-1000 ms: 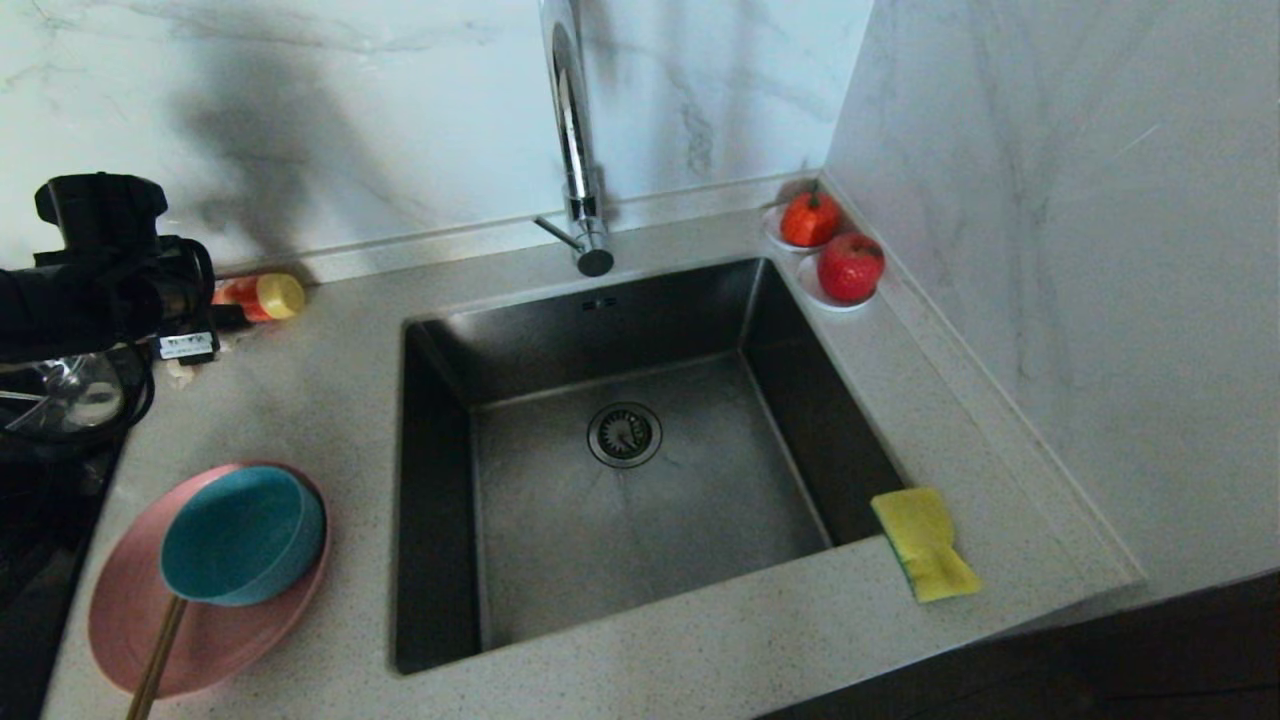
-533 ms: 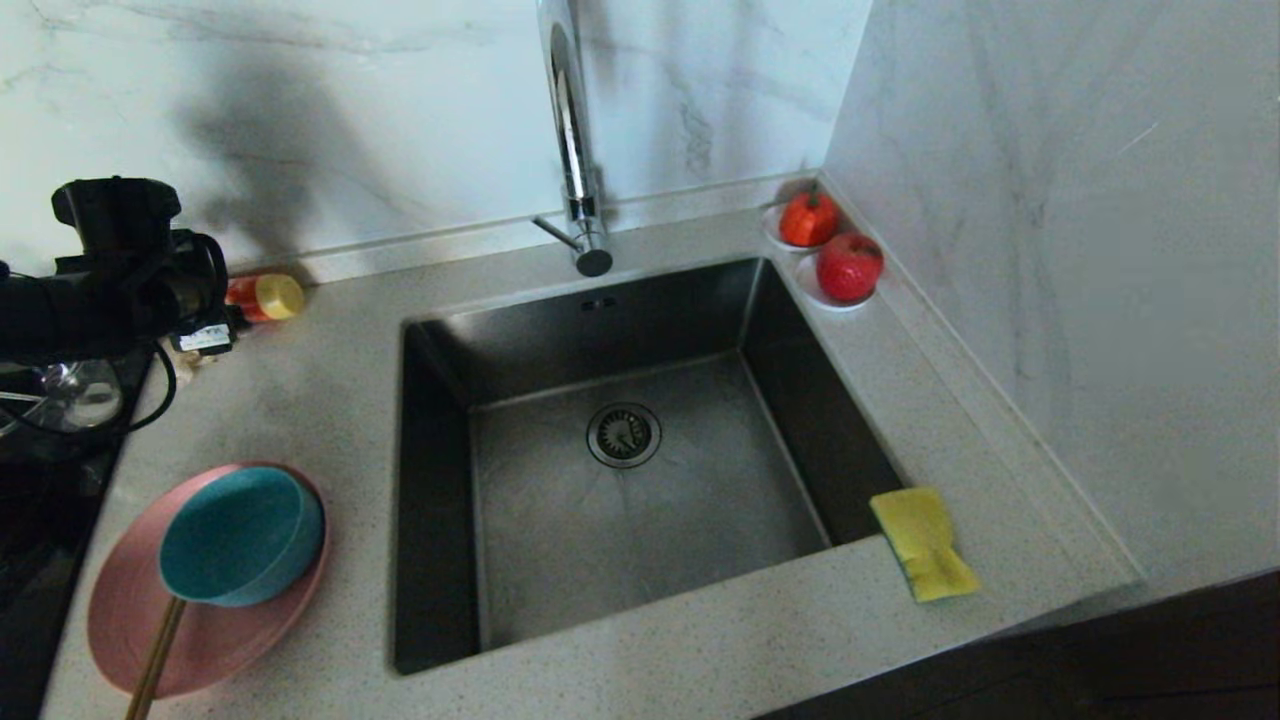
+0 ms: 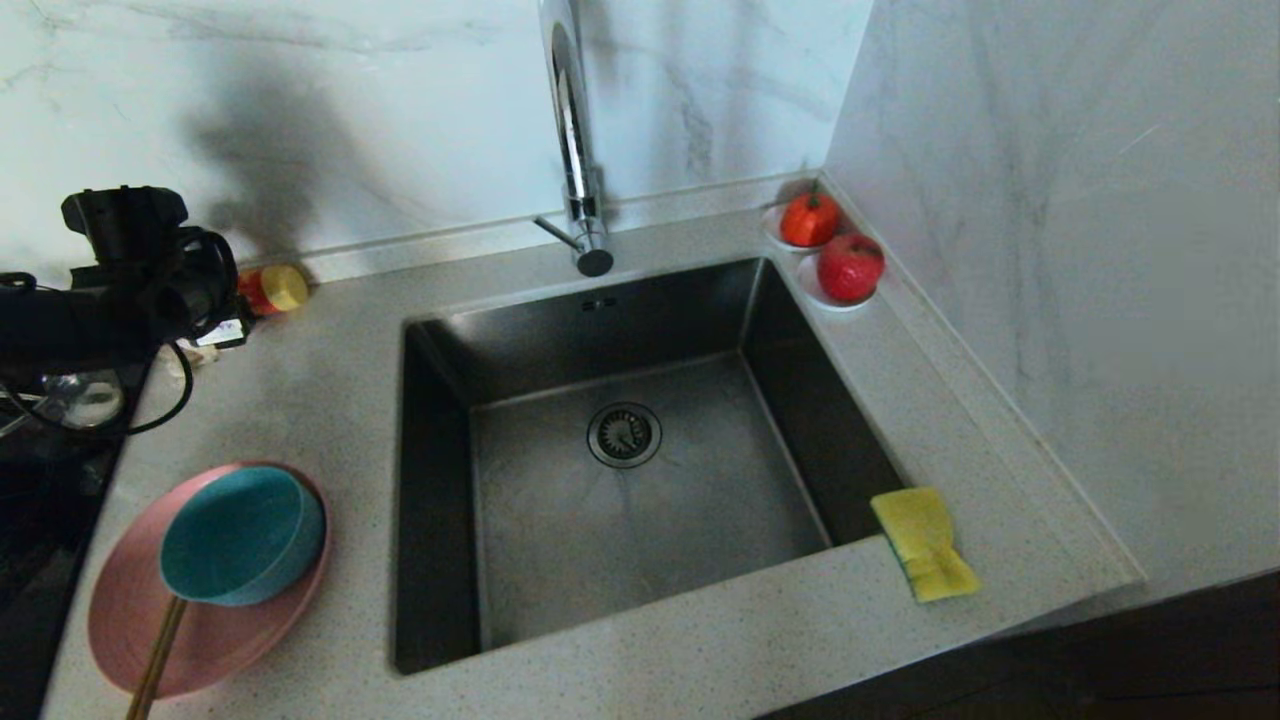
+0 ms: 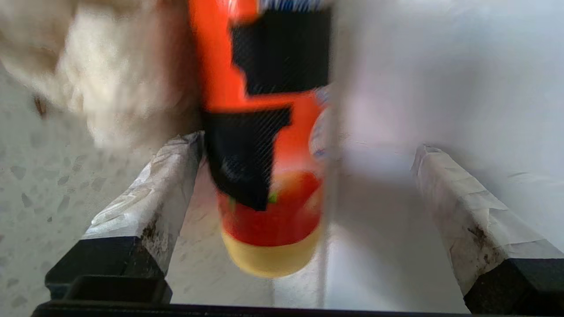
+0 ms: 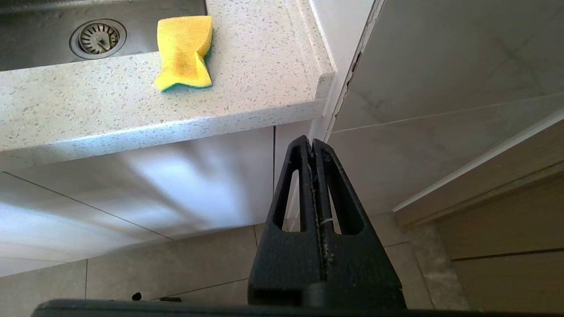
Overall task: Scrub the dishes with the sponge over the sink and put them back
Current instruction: Grab the dish soap
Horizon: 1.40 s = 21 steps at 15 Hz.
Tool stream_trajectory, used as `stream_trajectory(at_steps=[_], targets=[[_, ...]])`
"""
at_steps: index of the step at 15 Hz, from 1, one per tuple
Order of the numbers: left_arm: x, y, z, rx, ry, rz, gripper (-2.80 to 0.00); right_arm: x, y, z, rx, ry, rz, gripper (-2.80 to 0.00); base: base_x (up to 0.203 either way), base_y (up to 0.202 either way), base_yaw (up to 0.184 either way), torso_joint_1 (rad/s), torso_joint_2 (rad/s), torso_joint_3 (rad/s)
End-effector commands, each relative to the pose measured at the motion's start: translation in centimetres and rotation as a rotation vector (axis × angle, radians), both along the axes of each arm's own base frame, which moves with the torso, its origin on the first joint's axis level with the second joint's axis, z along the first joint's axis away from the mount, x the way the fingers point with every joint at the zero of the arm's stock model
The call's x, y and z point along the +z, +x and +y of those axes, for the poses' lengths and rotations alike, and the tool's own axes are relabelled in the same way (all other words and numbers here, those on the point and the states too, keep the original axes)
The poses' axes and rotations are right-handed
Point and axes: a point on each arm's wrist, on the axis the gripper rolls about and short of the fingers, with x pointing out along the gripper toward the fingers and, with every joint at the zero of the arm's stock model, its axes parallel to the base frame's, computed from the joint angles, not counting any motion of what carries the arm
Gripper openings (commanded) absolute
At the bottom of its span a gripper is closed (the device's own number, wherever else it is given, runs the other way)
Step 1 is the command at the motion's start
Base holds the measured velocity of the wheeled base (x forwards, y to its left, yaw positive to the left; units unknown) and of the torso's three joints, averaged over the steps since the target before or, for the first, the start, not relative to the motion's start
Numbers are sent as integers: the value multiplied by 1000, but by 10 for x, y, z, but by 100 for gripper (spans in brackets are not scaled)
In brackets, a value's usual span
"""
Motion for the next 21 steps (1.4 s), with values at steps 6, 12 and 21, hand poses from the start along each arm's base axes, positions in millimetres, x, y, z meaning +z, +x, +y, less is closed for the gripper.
stream_trajectory(at_steps=[6,12,21], targets=[[-8,9,8,7,-10,-28,0,0,0,0,0,0,1,-280,0,0,0,0,0,0],[-15,16,10,-29,-6,-48,0,0,0,0,0,0,1,-280,0,0,0,0,0,0],[-6,18,12,-35,33,-138,0,0,0,0,0,0,1,-280,0,0,0,0,0,0]])
